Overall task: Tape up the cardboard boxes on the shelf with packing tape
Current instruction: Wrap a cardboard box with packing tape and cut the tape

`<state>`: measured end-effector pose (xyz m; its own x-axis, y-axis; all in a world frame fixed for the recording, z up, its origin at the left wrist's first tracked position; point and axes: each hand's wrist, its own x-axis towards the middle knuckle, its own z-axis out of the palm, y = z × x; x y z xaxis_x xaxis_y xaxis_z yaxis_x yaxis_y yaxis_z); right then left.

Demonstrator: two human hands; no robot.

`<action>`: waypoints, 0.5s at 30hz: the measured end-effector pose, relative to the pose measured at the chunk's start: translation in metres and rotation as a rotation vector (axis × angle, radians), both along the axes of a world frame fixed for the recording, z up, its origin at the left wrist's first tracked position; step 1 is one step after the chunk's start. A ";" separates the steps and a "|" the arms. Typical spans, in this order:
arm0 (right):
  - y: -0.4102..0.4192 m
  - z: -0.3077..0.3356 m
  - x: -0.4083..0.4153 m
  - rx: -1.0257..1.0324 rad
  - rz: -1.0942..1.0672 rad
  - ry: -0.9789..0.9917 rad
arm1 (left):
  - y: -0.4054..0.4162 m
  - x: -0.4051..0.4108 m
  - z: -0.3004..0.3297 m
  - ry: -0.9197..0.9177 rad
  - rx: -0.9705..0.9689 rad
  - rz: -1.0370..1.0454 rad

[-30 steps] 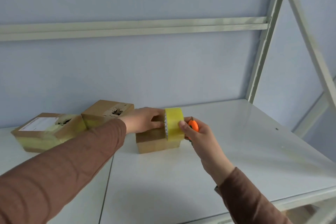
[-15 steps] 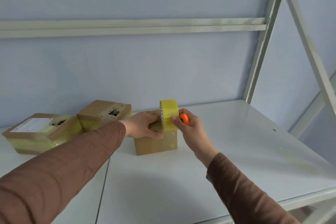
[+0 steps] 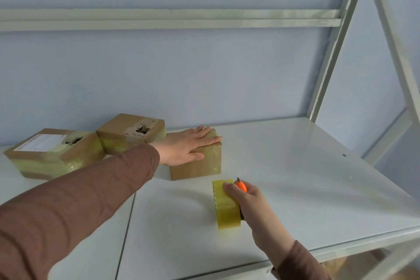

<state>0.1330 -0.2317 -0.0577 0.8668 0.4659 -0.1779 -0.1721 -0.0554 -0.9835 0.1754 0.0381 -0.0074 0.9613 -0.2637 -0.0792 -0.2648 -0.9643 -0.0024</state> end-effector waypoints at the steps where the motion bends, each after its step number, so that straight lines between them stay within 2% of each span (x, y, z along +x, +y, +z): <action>1: 0.001 0.001 0.000 -0.008 0.012 0.005 | -0.004 -0.002 0.000 -0.041 0.072 0.030; 3: 0.001 0.003 0.000 -0.010 0.019 0.023 | -0.014 -0.013 -0.004 -0.205 0.219 0.156; 4: 0.000 0.003 -0.001 -0.003 0.020 0.035 | -0.020 -0.023 -0.009 -0.322 0.235 0.225; 5: -0.001 0.002 -0.002 0.006 0.020 0.046 | -0.026 -0.035 -0.017 -0.457 0.161 0.271; 7: -0.003 0.001 -0.002 0.012 0.027 0.055 | -0.044 -0.061 -0.042 -0.721 -0.239 0.284; 8: -0.004 0.001 -0.002 0.008 0.037 0.052 | -0.055 -0.071 -0.058 -0.817 -0.550 0.329; 9: -0.004 0.001 -0.002 0.006 0.049 0.045 | -0.071 -0.079 -0.068 -0.825 -0.902 0.436; 10: -0.005 0.001 -0.002 0.013 0.058 0.044 | -0.086 -0.082 -0.068 -0.702 -1.248 0.569; 11: -0.006 0.000 -0.001 0.024 0.073 0.038 | -0.100 -0.079 -0.067 -0.475 -1.513 0.703; 12: -0.007 0.001 -0.001 0.030 0.095 0.018 | -0.107 -0.071 -0.063 -0.218 -1.653 0.786; 13: -0.008 0.001 0.000 0.019 0.122 -0.020 | -0.112 -0.064 -0.060 -0.015 -1.700 0.799; 15: -0.010 0.002 0.005 -0.020 0.109 -0.128 | -0.116 -0.055 -0.054 0.178 -1.717 0.749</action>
